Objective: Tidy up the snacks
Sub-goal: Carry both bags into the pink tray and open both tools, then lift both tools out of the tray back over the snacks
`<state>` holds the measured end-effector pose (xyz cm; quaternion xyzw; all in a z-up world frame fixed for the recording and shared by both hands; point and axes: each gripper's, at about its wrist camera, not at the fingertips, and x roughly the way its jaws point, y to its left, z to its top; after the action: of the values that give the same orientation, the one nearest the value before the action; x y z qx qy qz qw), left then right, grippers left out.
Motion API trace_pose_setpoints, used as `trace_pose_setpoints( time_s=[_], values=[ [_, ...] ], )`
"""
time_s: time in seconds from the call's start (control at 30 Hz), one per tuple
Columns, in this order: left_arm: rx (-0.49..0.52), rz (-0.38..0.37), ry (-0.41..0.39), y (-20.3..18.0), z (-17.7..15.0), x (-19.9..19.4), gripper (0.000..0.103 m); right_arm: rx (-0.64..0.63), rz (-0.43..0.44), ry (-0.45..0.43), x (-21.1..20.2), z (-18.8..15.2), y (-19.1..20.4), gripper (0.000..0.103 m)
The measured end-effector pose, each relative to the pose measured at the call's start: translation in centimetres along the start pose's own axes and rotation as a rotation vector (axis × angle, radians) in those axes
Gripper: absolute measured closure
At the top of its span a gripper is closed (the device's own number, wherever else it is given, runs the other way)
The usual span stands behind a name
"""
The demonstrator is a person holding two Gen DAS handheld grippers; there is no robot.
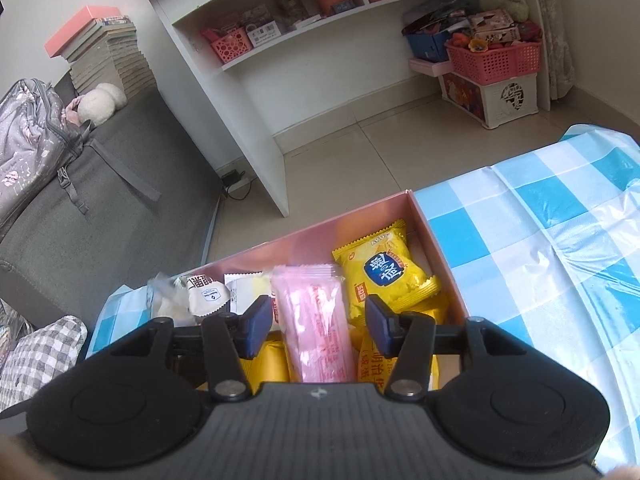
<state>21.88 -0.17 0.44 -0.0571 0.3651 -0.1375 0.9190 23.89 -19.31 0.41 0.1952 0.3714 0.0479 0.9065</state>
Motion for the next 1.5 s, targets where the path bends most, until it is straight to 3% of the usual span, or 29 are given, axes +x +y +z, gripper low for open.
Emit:
trace_pose_setpoints(
  time_s=[0.13, 0.7, 0.97, 1.27, 1.5],
  values=[
    [-0.004, 0.005, 0.011, 0.1, -0.5, -1.0, 0.055, -0.006, -0.007, 0.01, -0.7, 0.3, -0.2, 0.049],
    [0.024, 0.052, 0.083, -0.1, -3.7, -6.9, 0.027, -0.134, -0.049, 0.084, -4.9, -1.3, 0.0, 0.02],
    [0.046, 0.056, 0.124, -0.8, -5.6, -9.0, 0.016, -0.182, -0.062, 0.106, -7.0, -2.6, -0.1, 0.011],
    [0.064, 0.078, 0.115, -0.7, -8.4, -11.1, 0.011, -0.253, -0.067, 0.13, -8.4, -4.9, -0.4, 0.003],
    [0.113, 0.08, 0.121, 0.0, -10.3, -12.1, 0.01, -0.4, -0.078, 0.187, -8.6, -7.3, -0.7, 0.003]
  ],
)
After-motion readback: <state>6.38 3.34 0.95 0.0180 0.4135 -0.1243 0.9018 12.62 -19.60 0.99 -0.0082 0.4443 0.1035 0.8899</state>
